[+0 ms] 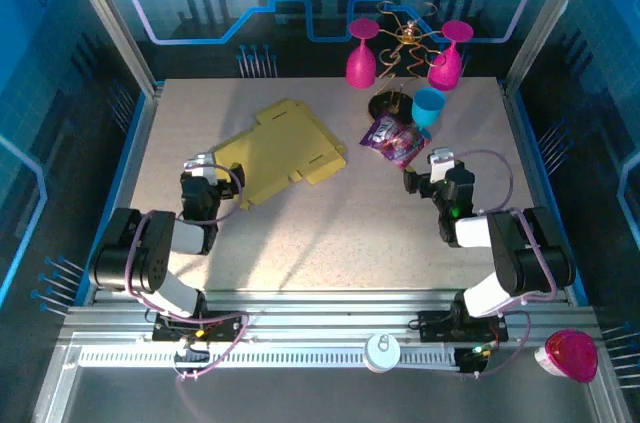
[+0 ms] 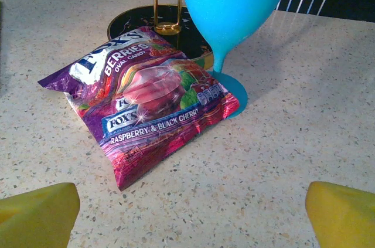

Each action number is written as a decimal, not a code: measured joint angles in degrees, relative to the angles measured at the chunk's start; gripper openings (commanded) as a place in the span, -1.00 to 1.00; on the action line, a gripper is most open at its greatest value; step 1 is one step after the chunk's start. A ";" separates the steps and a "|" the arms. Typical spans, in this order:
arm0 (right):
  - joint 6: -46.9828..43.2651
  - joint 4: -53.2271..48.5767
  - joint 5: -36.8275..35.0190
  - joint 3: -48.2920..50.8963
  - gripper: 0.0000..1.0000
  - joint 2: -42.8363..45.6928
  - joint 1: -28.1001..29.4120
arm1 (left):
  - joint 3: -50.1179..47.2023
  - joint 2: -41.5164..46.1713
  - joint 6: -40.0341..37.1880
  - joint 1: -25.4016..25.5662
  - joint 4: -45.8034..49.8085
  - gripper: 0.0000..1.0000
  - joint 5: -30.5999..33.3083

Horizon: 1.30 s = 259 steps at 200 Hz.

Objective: Fold the paper box

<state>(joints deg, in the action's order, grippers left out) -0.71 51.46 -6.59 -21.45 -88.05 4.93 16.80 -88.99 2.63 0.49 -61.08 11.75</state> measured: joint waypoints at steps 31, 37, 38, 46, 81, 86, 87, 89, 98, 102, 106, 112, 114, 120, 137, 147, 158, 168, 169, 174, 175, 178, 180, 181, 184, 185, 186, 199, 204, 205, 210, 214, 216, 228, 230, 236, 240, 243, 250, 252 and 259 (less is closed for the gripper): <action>-0.02 -0.02 0.00 0.00 0.99 0.00 0.00 | -0.09 0.00 0.00 0.00 -0.74 0.99 0.04; -0.02 0.00 0.02 0.00 0.99 0.00 0.00 | -0.09 0.00 0.00 0.00 -0.79 0.99 0.09; 0.00 0.00 0.00 0.00 0.99 0.00 0.00 | -0.09 0.00 0.00 0.00 -0.79 0.99 0.11; 0.00 0.00 0.00 0.00 0.99 0.00 0.00 | -0.09 0.00 0.00 0.00 -0.79 0.99 0.24; 0.00 0.00 0.04 0.00 1.00 0.00 0.00 | -0.09 0.00 0.00 0.00 -0.55 0.99 0.44; 0.00 0.00 0.07 0.00 1.00 0.00 0.00 | -0.04 0.00 0.02 0.00 -0.37 0.99 0.44; 0.00 0.00 0.07 0.00 1.00 0.00 0.00 | -0.04 0.00 0.00 0.00 -0.33 0.99 0.44; 0.00 0.00 0.07 0.00 1.00 0.00 0.00 | -0.02 0.00 0.00 0.00 -0.22 0.99 0.44; 0.00 0.00 0.13 0.00 1.00 0.00 0.00 | 0.11 0.00 0.00 0.00 0.39 0.99 0.44; 0.00 0.00 0.20 0.00 0.99 0.00 0.00 | 0.20 0.00 0.02 0.00 0.63 0.99 0.44; 0.00 0.00 0.22 0.00 0.99 0.00 0.00 | 0.26 0.00 0.02 0.00 0.81 0.99 0.44; 0.00 0.00 0.22 0.00 0.99 0.00 0.00 | 0.33 0.00 0.02 0.00 0.94 0.99 0.44; 0.00 0.00 0.22 0.00 0.99 0.00 0.00 | 0.35 0.00 0.02 0.00 0.98 0.99 0.44; 0.00 0.00 0.22 0.00 0.99 0.00 0.00 | 0.39 0.00 0.02 0.00 1.05 0.99 0.44; 0.00 0.04 0.11 0.02 0.99 0.00 0.00 | 0.39 0.00 0.02 0.00 1.09 0.99 0.48; 0.09 0.70 -0.74 0.26 0.99 0.07 0.00 | 0.31 0.26 0.00 0.09 1.11 0.99 0.98; 0.46 2.21 -2.64 1.64 1.00 0.87 0.07 | -0.35 1.77 -0.15 0.74 1.22 0.99 2.64; 0.70 2.58 -5.51 3.69 0.99 3.15 0.46 | -1.05 4.26 -1.18 2.67 1.92 0.99 5.35; 0.72 2.56 -5.64 3.85 0.99 3.34 0.50 | -1.16 4.74 -1.22 2.99 2.10 0.99 5.70; 0.68 2.19 -7.23 4.79 0.99 5.18 1.01 | -1.33 6.69 -1.88 4.52 2.95 0.99 7.04; 0.72 2.05 -7.43 4.87 0.99 5.42 1.09 | -1.33 6.95 -1.99 4.72 3.10 0.99 7.21; 0.66 1.55 -8.24 5.16 1.00 6.60 1.42 | -1.33 8.26 -2.29 5.60 3.65 0.99 8.07; 0.63 0.96 -8.85 5.31 0.99 7.54 1.73 | -1.33 9.29 -2.62 6.43 4.31 0.99 8.68; 0.66 0.74 -9.07 5.33 0.99 7.82 1.79 | -1.31 9.62 -2.71 6.67 4.50 0.99 8.90; 0.63 0.07 -9.79 5.35 0.99 9.11 2.14 | -1.27 11.43 -2.80 7.69 5.22 0.99 9.75; 0.63 -0.22 -10.01 5.35 0.99 9.57 2.25 | -1.25 11.85 -2.80 7.91 5.42 0.99 9.92; 0.59 -0.72 -10.38 5.33 0.99 10.34 2.49 | -1.22 12.17 -2.84 8.11 5.66 0.99 10.12; 0.63 -4.33 -13.11 4.17 0.99 16.61 3.98 | 0.07 19.15 -2.32 10.71 10.88 0.99 12.39; 0.72 -6.05 -14.27 2.97 0.99 19.17 4.50 | 1.29 21.44 -1.81 11.17 13.64 0.99 13.55; 0.81 -6.32 -14.43 2.73 0.99 19.54 4.59 | 1.75 22.10 -1.36 11.30 14.64 0.99 13.92; 1.38 -8.55 -15.67 0.85 0.99 21.77 5.05 | 3.76 24.02 -0.11 11.72 18.32 0.99 15.54; 2.36 -10.73 -16.50 -0.90 0.99 23.17 5.33 | 5.79 25.22 1.99 11.89 22.08 0.99 16.83; 2.86 -11.93 -16.96 -2.10 0.99 23.93 5.51 | 7.02 25.79 2.49 11.98 24.15 0.99 17.42; 9.86 -22.16 -18.14 -10.97 0.99 26.75 5.60 | 16.72 27.67 11.67 11.82 40.02 0.99 19.50; 10.97 -23.78 -18.14 -12.83 0.99 27.08 5.57 | 18.56 27.78 13.03 11.69 42.75 0.99 19.50; 15.72 -29.53 -18.01 -18.18 0.99 27.76 5.18 | 23.26 27.91 17.38 10.91 49.09 0.99 18.97; 18.86 -32.39 -17.51 -21.03 0.99 28.09 4.83 | 25.92 27.93 20.26 9.77 52.15 0.99 16.85; 20.83 -34.47 -17.14 -23.10 0.99 28.35 4.50 | 27.47 28.04 21.81 8.92 53.86 0.98 15.69; 25.09 -37.44 -14.43 -26.64 0.99 28.94 3.21 | 29.86 28.15 26.18 5.77 56.54 0.86 10.86; 26.29 -38.25 -13.35 -27.58 0.99 28.98 2.80 | 30.18 28.06 27.34 5.03 57.02 0.82 9.66; 29.38 -40.94 -10.25 -29.88 0.91 29.00 1.42 | 31.19 27.43 32.09 1.11 59.23 0.67 4.26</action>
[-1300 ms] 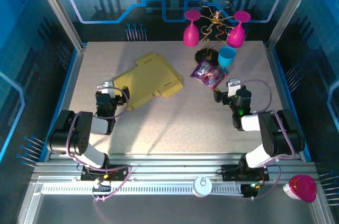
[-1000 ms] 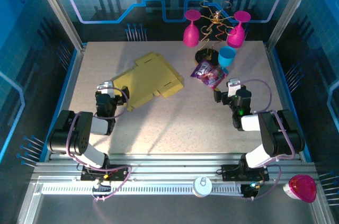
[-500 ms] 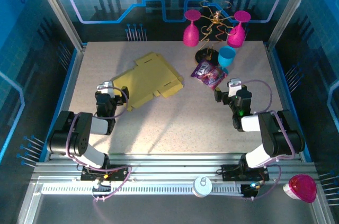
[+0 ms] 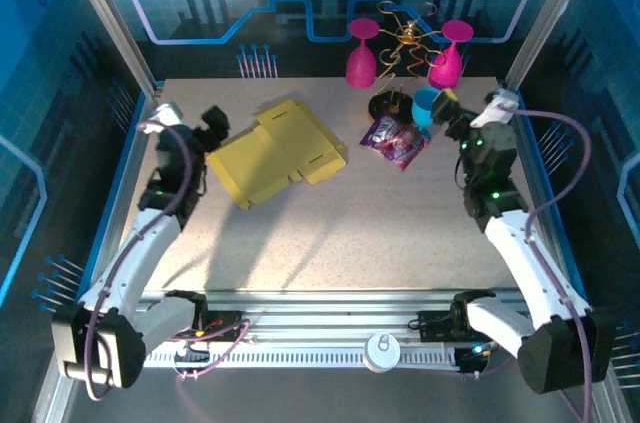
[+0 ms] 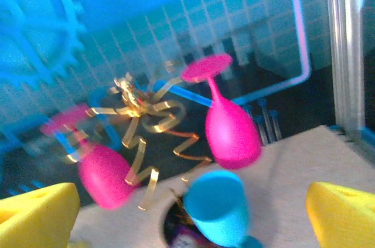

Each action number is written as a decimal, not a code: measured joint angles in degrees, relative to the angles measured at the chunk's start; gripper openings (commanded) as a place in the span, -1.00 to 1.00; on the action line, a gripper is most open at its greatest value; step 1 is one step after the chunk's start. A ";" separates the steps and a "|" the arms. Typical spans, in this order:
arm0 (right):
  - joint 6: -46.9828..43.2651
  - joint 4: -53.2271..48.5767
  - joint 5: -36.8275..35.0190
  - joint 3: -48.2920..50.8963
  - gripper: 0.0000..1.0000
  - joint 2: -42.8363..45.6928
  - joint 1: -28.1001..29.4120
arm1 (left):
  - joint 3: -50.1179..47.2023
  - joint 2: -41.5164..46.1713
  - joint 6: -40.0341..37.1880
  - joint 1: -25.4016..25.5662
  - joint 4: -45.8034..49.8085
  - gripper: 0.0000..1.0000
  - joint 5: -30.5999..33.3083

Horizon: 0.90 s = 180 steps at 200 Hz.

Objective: Fold the paper box

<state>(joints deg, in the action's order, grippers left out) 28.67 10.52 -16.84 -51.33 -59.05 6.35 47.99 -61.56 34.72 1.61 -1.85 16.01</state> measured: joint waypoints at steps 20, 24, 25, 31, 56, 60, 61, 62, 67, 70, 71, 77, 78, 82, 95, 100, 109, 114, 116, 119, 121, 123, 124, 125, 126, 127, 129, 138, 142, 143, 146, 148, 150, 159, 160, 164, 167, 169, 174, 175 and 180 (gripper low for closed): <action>2.91 -12.11 1.88 -7.50 0.45 -3.65 2.51 | 2.71 -6.86 8.66 -6.23 9.42 0.24 -11.06; 3.63 -14.01 1.42 -8.90 0.34 -4.94 4.04 | 3.63 -9.40 9.07 -6.49 12.09 0.14 -13.07; 3.54 -14.32 1.51 -9.16 0.28 -5.18 4.39 | 3.93 -10.25 9.68 -6.49 12.83 0.11 -13.70; 3.43 -16.92 1.55 -11.02 0.18 -7.48 7.48 | 5.16 -13.92 10.60 -6.45 16.20 0.00 -16.37; 3.93 -22.99 5.14 -10.75 0.02 -14.36 18.34 | 8.22 -24.90 12.81 -5.01 27.39 -0.19 -25.05; 4.39 -23.41 5.88 -9.84 0.02 -14.93 19.61 | 8.74 -25.92 13.03 -4.52 28.94 -0.20 -25.88; 4.44 -23.43 5.99 -9.68 0.02 -15.04 19.82 | 8.85 -26.08 13.03 -4.42 29.18 -0.20 -25.94; 4.61 -23.56 6.14 -9.38 0.02 -15.19 20.20 | 9.05 -26.36 12.92 -4.24 29.79 -0.20 -26.12; 5.09 -23.98 6.88 -8.50 0.03 -15.65 21.16 | 9.86 -27.30 12.98 -3.45 31.36 -0.20 -26.77; 5.53 -24.26 7.39 -7.82 0.04 -16.02 21.92 | 10.56 -27.87 12.98 -2.78 32.41 -0.20 -27.08; 5.60 -24.30 7.48 -7.69 0.04 -16.11 22.03 | 10.71 -27.96 12.96 -2.67 32.61 -0.20 -27.17; 6.40 -24.46 8.63 -6.84 0.05 -16.83 22.93 | 12.20 -28.92 12.96 -1.25 34.25 -0.20 -27.54; 6.45 -24.48 8.72 -6.75 0.05 -16.90 22.99 | 12.41 -29.03 12.96 -1.07 34.45 -0.19 -27.58; 7.04 -24.48 9.55 -6.40 0.05 -17.44 23.41 | 13.81 -29.83 12.94 0.11 35.43 -0.19 -27.65; 8.83 -23.91 12.35 -6.08 0.04 -19.65 23.91 | 18.47 -32.59 12.96 3.52 36.98 -0.19 -27.91; 9.18 -23.47 12.96 -6.08 0.04 -20.28 23.91 | 20.26 -33.66 12.96 4.57 37.16 -0.19 -27.93; 10.27 -22.67 14.29 -6.10 0.03 -21.81 23.85 | 23.30 -36.17 13.00 6.38 37.20 -0.20 -27.93; 10.91 -22.25 15.08 -6.10 0.03 -22.58 23.76 | 24.81 -37.51 13.00 7.15 37.27 -0.20 -27.93; 11.10 -22.18 15.30 -6.10 0.03 -22.82 23.69 | 25.59 -38.29 13.03 7.50 37.42 -0.20 -27.91; 11.47 -21.94 15.78 -6.10 0.03 -23.23 23.63 | 26.73 -39.23 13.05 7.91 37.59 -0.20 -27.93; 11.65 -21.84 16.00 -6.10 0.03 -23.45 23.61 | 27.54 -40.15 13.03 8.20 37.59 -0.20 -27.89; 12.09 -21.66 16.44 -6.10 0.03 -23.78 23.54 | 28.17 -40.85 13.05 8.44 37.62 -0.20 -27.91; 12.20 -21.55 16.59 -6.10 0.02 -23.89 23.52 | 28.74 -41.40 13.05 8.63 37.75 -0.20 -27.91; 12.31 -21.53 16.70 -6.10 0.02 -23.98 23.50 | 29.05 -41.68 13.05 8.72 37.81 -0.20 -27.91; 12.37 -21.51 16.79 -6.10 0.02 -24.06 23.45 | 29.38 -42.01 13.05 8.83 37.81 -0.20 -27.89; 12.46 -21.40 16.92 -6.10 0.02 -24.20 23.43 | 30.01 -42.73 13.03 8.96 37.88 -0.20 -27.87; 12.94 -21.29 17.38 -6.10 0.02 -24.48 23.28 | 30.64 -43.43 13.03 9.22 38.05 -0.20 -27.87; 14.10 -20.68 18.67 -6.08 0.02 -25.29 22.75 | 34.34 -47.28 13.00 10.23 38.73 -0.20 -27.74; 14.60 -20.39 19.17 -6.08 0.02 -25.51 22.45 | 36.00 -49.07 12.96 10.69 39.01 -0.20 -27.47; 14.75 -20.31 19.37 -6.08 0.02 -25.55 22.38 | 36.54 -49.48 12.96 10.80 39.19 -0.20 -27.43; 14.99 -20.15 19.61 -6.08 0.02 -25.68 22.21 | 37.42 -50.45 12.94 11.06 39.41 -0.20 -27.32; 15.21 -20.04 19.85 -6.08 0.02 -25.75 22.05 | 38.47 -51.49 12.90 11.34 39.58 -0.20 -27.12; 15.41 -19.87 20.17 -6.08 0.02 -25.79 21.88 | 39.21 -52.35 12.81 11.58 39.80 -0.20 -27.04; 16.24 -19.47 21.31 -6.08 0.02 -25.97 21.07 | 42.27 -55.45 12.44 12.59 40.83 -0.21 -26.34; 16.35 -19.39 21.46 -6.08 0.02 -25.97 20.92 | 42.47 -55.67 12.41 12.66 40.92 -0.21 -26.32; 16.59 -19.28 21.97 -6.08 0.02 -25.99 20.55 | 43.69 -56.98 12.02 13.11 41.35 -0.22 -26.08; 16.79 -19.19 22.21 -6.08 0.02 -25.99 20.31 | 44.37 -57.72 11.89 13.40 41.55 -0.25 -25.90; 16.85 -19.17 22.34 -6.08 0.02 -25.99 20.17 | 44.83 -58.31 11.74 13.62 41.75 -0.26 -25.79; 17.11 -19.02 22.91 -6.08 0.03 -25.99 19.71 | 45.88 -59.54 11.41 14.05 42.40 -0.27 -25.68; 17.16 -19.02 22.99 -6.08 0.03 -25.99 19.65 | 46.01 -59.71 11.37 14.12 42.47 -0.27 -25.68; 17.35 -18.95 23.39 -6.08 0.03 -25.99 19.28 | 46.73 -60.67 10.71 14.53 42.95 -0.28 -25.64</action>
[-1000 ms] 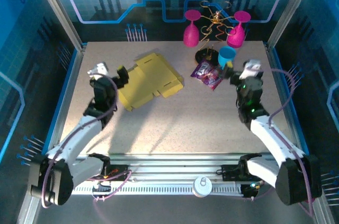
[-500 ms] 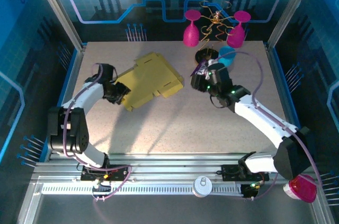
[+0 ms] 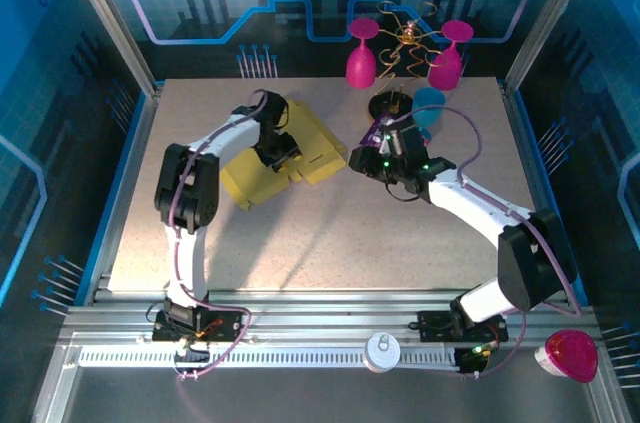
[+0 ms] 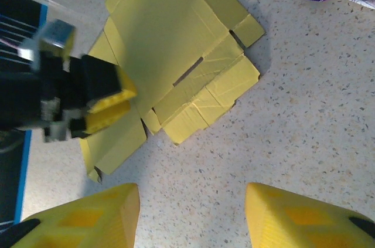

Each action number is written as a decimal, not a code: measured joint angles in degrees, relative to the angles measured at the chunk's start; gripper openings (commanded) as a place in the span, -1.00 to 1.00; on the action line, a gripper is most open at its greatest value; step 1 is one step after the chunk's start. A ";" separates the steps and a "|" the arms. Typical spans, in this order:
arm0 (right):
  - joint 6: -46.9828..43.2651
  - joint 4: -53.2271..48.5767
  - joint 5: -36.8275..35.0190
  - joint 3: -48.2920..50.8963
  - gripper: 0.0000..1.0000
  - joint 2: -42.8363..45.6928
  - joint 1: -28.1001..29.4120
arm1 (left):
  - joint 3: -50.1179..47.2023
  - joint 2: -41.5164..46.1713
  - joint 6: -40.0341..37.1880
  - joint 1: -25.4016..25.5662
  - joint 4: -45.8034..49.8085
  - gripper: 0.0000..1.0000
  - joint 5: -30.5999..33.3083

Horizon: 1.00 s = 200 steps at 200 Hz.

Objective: Fold the paper box

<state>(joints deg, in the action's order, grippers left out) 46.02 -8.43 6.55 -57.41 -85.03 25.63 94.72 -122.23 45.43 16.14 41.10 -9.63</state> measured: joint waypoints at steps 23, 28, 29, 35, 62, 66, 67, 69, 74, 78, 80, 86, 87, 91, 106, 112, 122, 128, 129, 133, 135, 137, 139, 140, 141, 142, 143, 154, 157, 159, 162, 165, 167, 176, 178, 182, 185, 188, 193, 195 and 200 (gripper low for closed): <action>0.50 -0.02 1.40 0.15 0.04 0.04 -1.55 | 0.70 -3.04 -3.48 1.88 2.86 -0.31 1.29; 0.52 -0.04 1.60 0.28 0.05 0.07 -1.79 | 0.68 -3.34 -4.15 2.29 3.69 -0.32 1.68; 0.52 -0.04 1.62 0.33 0.05 0.07 -1.84 | 0.68 -3.37 -4.35 2.36 3.78 -0.33 1.75; 0.50 -0.07 1.79 0.59 0.05 0.15 -2.16 | 0.48 -3.28 -5.51 2.91 4.31 -0.35 2.19; 0.52 -0.31 2.80 2.32 0.06 1.07 -3.89 | -6.60 0.87 -10.43 5.03 3.43 -0.49 2.51; 0.50 -0.42 2.95 2.54 0.07 1.25 -4.22 | -7.69 1.62 -11.13 5.25 3.26 -0.51 2.45; 0.50 -0.46 2.97 2.62 0.07 1.31 -4.28 | -8.17 1.95 -11.34 5.31 3.17 -0.51 2.45; 0.50 -0.48 2.99 2.69 0.06 1.40 -4.44 | -9.01 2.54 -11.56 5.46 3.19 -0.51 2.45; 0.50 -0.59 3.06 2.93 0.07 1.60 -4.74 | -10.62 3.65 -12.68 5.75 3.19 -0.52 2.47; 0.50 -0.59 3.15 3.15 0.07 1.79 -4.87 | -11.91 4.57 -13.18 5.97 3.21 -0.53 2.49; 0.50 -0.61 3.17 3.21 0.07 1.84 -5.03 | -12.74 5.05 -13.70 6.10 3.26 -0.53 2.49; 0.50 -0.81 3.37 3.41 0.07 2.05 -5.25 | -14.43 6.16 -14.69 6.36 3.43 -0.53 2.51; 0.50 -0.81 3.39 3.45 0.08 2.08 -5.27 | -14.62 6.29 -14.86 6.43 3.43 -0.53 2.51; 0.50 -0.96 3.56 3.52 0.08 2.12 -5.40 | -15.80 7.19 -15.80 6.67 3.54 -0.52 2.51; 0.50 -1.09 4.31 3.98 0.10 2.21 -5.44 | -19.02 9.79 -18.67 7.43 3.65 -0.44 2.75; 0.50 -1.09 4.63 4.22 0.11 2.21 -5.44 | -20.00 10.80 -19.91 7.80 3.91 -0.40 2.93; 0.52 -1.27 5.05 4.63 0.11 2.21 -5.42 | -20.74 12.35 -21.18 8.44 4.59 -0.35 3.15; 0.52 -1.49 5.16 4.81 0.11 2.19 -5.40 | -20.74 13.27 -21.66 8.79 5.01 -0.31 3.17; 0.52 -1.51 5.25 4.87 0.11 2.16 -5.40 | -20.74 13.38 -21.77 8.83 5.01 -0.31 3.19; 0.55 -1.57 5.42 4.96 0.12 2.10 -5.38 | -20.74 14.14 -21.86 8.94 4.96 -0.29 3.15; 0.52 -1.64 5.53 4.98 0.12 2.08 -5.35 | -20.72 14.53 -21.92 9.01 4.96 -0.27 3.15; 0.55 -1.70 5.55 5.01 0.12 2.03 -5.31 | -20.68 14.97 -22.01 9.09 4.96 -0.26 3.15; 0.55 -1.81 5.60 5.03 0.13 1.95 -5.27 | -20.68 15.23 -21.94 9.16 4.96 -0.25 3.15; 0.55 -1.81 5.64 5.03 0.13 1.90 -5.27 | -20.65 15.52 -21.86 9.18 4.94 -0.24 3.15; 0.55 -1.84 5.66 5.03 0.13 1.88 -5.25 | -20.63 15.67 -21.86 9.20 4.94 -0.24 3.15; 0.57 -1.88 5.70 5.03 0.13 1.81 -5.18 | -20.59 16.06 -21.88 9.22 4.94 -0.24 3.13; 0.59 -1.88 5.70 5.03 0.13 1.77 -5.14 | -20.59 16.24 -21.90 9.25 4.94 -0.23 3.13; 0.83 -2.03 5.92 5.03 0.15 1.25 -4.66 | -20.33 18.88 -21.38 9.27 4.72 -0.22 2.84; 0.98 -2.05 5.97 5.03 0.16 1.03 -4.50 | -20.17 19.56 -21.20 9.18 4.68 -0.22 2.71; 1.07 -2.08 5.97 5.03 0.16 0.92 -4.37 | -20.11 19.89 -21.14 9.14 4.63 -0.22 2.64; 1.16 -2.08 5.97 5.03 0.16 0.72 -4.15 | -19.87 20.70 -20.81 9.05 4.48 -0.23 2.47; 1.40 -2.08 6.05 5.03 0.17 0.48 -3.89 | -19.69 21.22 -20.35 8.85 4.35 -0.23 2.27; 1.46 -2.08 6.03 5.03 0.17 0.31 -3.72 | -19.56 21.49 -20.17 8.76 4.26 -0.24 2.21; 2.03 -2.01 6.23 5.03 0.17 -0.55 -2.89 | -18.93 22.58 -19.04 7.98 3.65 -0.27 1.18; 2.16 -1.97 6.36 5.03 0.17 -0.85 -2.60 | -18.82 22.69 -18.58 7.67 3.48 -0.27 0.94; 2.49 -1.84 6.49 5.03 0.17 -1.31 -2.25 | -18.62 22.86 -18.32 7.21 3.17 -0.29 0.52; 2.69 -1.70 6.71 5.03 0.17 -1.75 -1.95 | -18.56 22.86 -17.88 6.71 2.86 -0.29 0.24; 2.89 -1.46 6.88 5.03 0.17 -2.19 -1.68 | -18.56 22.86 -17.66 6.23 2.56 -0.30 -0.09; 3.23 -0.98 7.37 5.03 0.17 -3.02 -1.27 | -18.58 22.67 -17.00 5.44 2.25 -0.31 -0.44; 3.32 -0.74 7.48 5.03 0.17 -3.41 -1.11 | -18.58 22.56 -16.94 5.07 2.16 -0.32 -0.63; 3.58 -0.22 7.91 5.03 0.16 -4.39 -0.79 | -18.71 22.08 -16.48 4.07 1.90 -0.33 -1.09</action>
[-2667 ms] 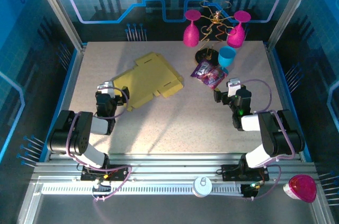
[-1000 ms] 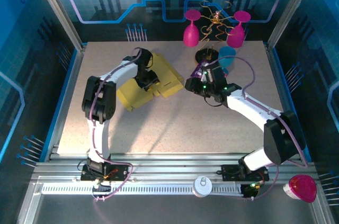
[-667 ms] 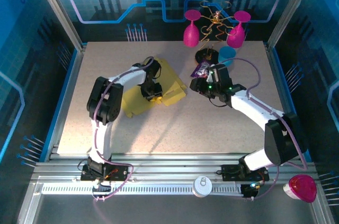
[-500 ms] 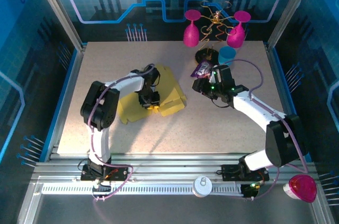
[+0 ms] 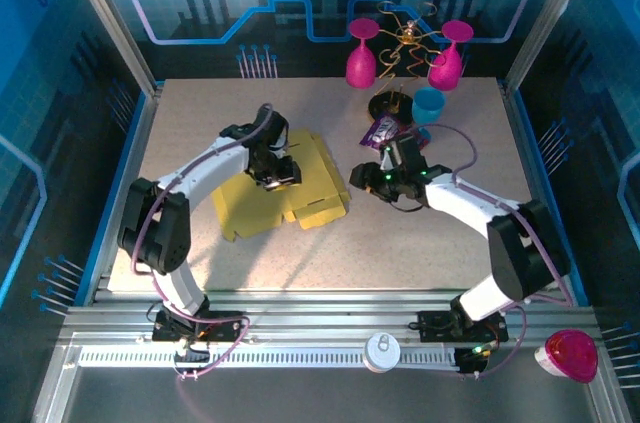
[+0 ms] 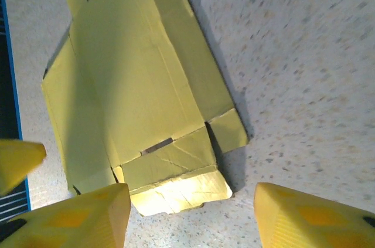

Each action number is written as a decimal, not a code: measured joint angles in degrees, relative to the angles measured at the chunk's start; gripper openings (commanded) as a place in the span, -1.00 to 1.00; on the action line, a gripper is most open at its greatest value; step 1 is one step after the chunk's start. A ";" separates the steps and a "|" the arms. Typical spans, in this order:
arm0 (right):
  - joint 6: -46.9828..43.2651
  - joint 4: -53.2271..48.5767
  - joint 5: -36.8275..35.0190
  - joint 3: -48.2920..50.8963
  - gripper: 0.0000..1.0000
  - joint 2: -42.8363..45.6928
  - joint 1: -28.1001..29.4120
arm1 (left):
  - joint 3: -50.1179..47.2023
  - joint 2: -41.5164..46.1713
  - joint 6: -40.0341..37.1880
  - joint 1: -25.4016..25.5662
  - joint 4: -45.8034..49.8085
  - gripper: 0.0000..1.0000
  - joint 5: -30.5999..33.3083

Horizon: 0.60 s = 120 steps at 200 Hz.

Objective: Fold the paper box

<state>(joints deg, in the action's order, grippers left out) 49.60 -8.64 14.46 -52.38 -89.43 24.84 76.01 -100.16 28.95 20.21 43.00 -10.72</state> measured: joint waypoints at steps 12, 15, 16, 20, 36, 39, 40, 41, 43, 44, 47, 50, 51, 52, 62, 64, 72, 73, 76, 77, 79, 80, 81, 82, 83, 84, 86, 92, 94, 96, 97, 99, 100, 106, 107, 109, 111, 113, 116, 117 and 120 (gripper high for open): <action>0.48 1.05 1.14 -0.02 0.14 -2.71 0.46 | -0.44 -1.38 0.98 -2.05 -0.46 -0.33 -0.79; 0.59 1.18 1.31 -0.09 0.13 -3.21 0.52 | -0.63 -1.90 1.14 -2.64 -0.61 -0.33 -1.01; 0.59 1.20 1.33 -0.11 0.13 -3.56 0.55 | -0.68 -2.01 1.16 -2.80 -0.63 -0.33 -1.03; 0.57 1.44 1.68 -0.13 0.12 -4.39 0.59 | -0.92 -2.67 1.22 -3.39 -0.85 -0.33 -1.14; 0.61 1.68 2.95 -0.66 0.11 -8.17 0.63 | -1.95 -5.33 1.62 -4.74 -1.75 -0.34 -1.22; 0.57 1.68 3.15 -0.81 0.11 -8.92 0.66 | -2.21 -5.84 1.73 -4.74 -1.92 -0.34 -1.31; 0.57 1.66 3.26 -0.92 0.11 -9.22 0.66 | -2.27 -5.92 1.79 -4.74 -1.99 -0.34 -1.36; 0.57 1.66 3.28 -0.96 0.11 -9.44 0.66 | -2.40 -6.08 1.84 -4.76 -2.03 -0.34 -1.40; 0.57 1.66 3.34 -1.01 0.11 -9.70 0.66 | -2.54 -6.27 1.86 -4.79 -2.16 -0.34 -1.42; 0.57 1.66 3.45 -1.09 0.11 -10.01 0.66 | -2.69 -6.49 1.97 -4.76 -2.23 -0.34 -1.46; 0.52 1.60 3.69 -1.27 0.10 -10.56 0.66 | -2.99 -6.84 2.21 -4.70 -2.47 -0.34 -1.68; 0.55 1.55 3.80 -1.40 0.10 -10.95 0.68 | -3.32 -7.15 2.25 -4.63 -2.69 -0.34 -1.77; 0.50 1.57 3.89 -1.49 0.10 -11.21 0.68 | -3.41 -7.26 2.27 -4.61 -2.69 -0.34 -1.81; 0.50 1.57 3.98 -1.53 0.10 -11.32 0.70 | -3.58 -7.45 2.32 -4.55 -2.84 -0.34 -1.84; 0.35 1.49 4.26 -2.08 0.09 -12.48 0.79 | -4.50 -8.37 2.64 -4.15 -3.28 -0.35 -2.05; 0.35 1.46 4.31 -2.21 0.09 -12.68 0.83 | -4.70 -8.55 2.64 -4.04 -3.39 -0.34 -2.05; 0.31 1.44 4.59 -2.54 0.08 -13.16 0.98 | -5.25 -9.14 2.67 -3.61 -3.54 -0.34 -2.08; 0.31 1.44 4.61 -2.56 0.08 -13.20 1.01 | -5.29 -9.18 2.67 -3.56 -3.56 -0.34 -2.05; 0.28 1.44 4.79 -2.69 0.07 -13.38 1.05 | -5.44 -9.42 2.67 -3.34 -3.63 -0.34 -2.05; 0.31 1.44 4.87 -2.78 0.07 -13.42 1.05 | -5.46 -9.44 2.67 -3.30 -3.65 -0.34 -2.05; 0.28 1.44 4.98 -2.84 0.06 -13.51 1.11 | -5.51 -9.53 2.69 -3.13 -3.67 -0.34 -2.03; 0.26 1.44 5.11 -2.91 0.07 -13.62 1.16 | -5.53 -9.55 2.67 -3.08 -3.67 -0.34 -2.03; 0.24 1.44 5.16 -2.95 0.06 -13.66 1.18 | -5.53 -9.60 2.69 -3.04 -3.67 -0.34 -2.03; 0.22 1.44 5.18 -2.99 0.06 -13.70 1.20 | -5.55 -9.60 2.69 -3.02 -3.69 -0.34 -2.03; 0.22 1.44 5.27 -3.06 0.06 -13.75 1.22 | -5.55 -9.60 2.67 -2.95 -3.72 -0.34 -2.03; 0.22 1.42 5.33 -3.15 0.06 -13.81 1.27 | -5.55 -9.60 2.69 -2.91 -3.76 -0.34 -2.03; 0.11 1.42 5.42 -3.26 0.05 -13.97 1.31 | -5.55 -9.60 2.67 -2.78 -3.82 -0.34 -2.03; 0.09 1.42 5.70 -3.65 0.03 -14.36 1.44 | -5.55 -9.60 2.69 -2.51 -4.00 -0.34 -1.99; 0.00 1.42 5.88 -3.80 0.02 -14.56 1.53 | -5.55 -9.60 2.69 -2.38 -4.11 -0.34 -1.99; -0.11 1.42 6.01 -3.91 0.02 -14.67 1.55 | -5.55 -9.60 2.67 -2.27 -4.17 -0.35 -1.99; -0.09 1.40 5.99 -3.98 0.02 -14.73 1.57 | -5.55 -9.60 2.69 -2.23 -4.22 -0.34 -1.99; -0.09 1.40 6.10 -4.13 0.02 -14.88 1.68 | -5.55 -9.62 2.69 -2.08 -4.31 -0.34 -1.97; -0.13 1.40 6.14 -4.17 0.02 -14.95 1.70 | -5.55 -9.62 2.69 -2.05 -4.31 -0.34 -1.97; -0.15 1.40 6.47 -4.52 0.02 -15.41 1.86 | -5.55 -9.64 2.69 -1.70 -4.42 -0.34 -1.97; -0.13 1.40 6.58 -4.59 0.02 -15.50 1.92 | -5.55 -9.64 2.69 -1.68 -4.42 -0.34 -1.97; -0.13 1.40 6.67 -4.66 0.02 -15.61 2.01 | -5.55 -9.64 2.69 -1.57 -4.46 -0.34 -1.97; -0.13 1.40 6.69 -4.72 0.01 -15.69 2.08 | -5.55 -9.64 2.69 -1.51 -4.50 -0.34 -1.92; -0.13 1.40 6.75 -4.74 0.01 -15.74 2.14 | -5.55 -9.64 2.69 -1.38 -4.55 -0.34 -1.86; -0.13 1.40 6.91 -4.74 0.01 -15.78 2.23 | -5.55 -9.64 2.69 -1.22 -4.57 -0.34 -1.73; -0.13 1.40 6.93 -4.74 0.01 -15.80 2.23 | -5.55 -9.64 2.69 -1.16 -4.57 -0.34 -1.73; -0.11 1.38 7.13 -4.74 0.01 -15.80 2.34 | -5.55 -9.64 2.71 -1.07 -4.59 -0.34 -1.64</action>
<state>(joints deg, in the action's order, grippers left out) 49.50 -7.27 21.58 -57.12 -105.23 27.18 70.46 -109.80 31.66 19.14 38.41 -12.36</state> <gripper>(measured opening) 0.509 0.329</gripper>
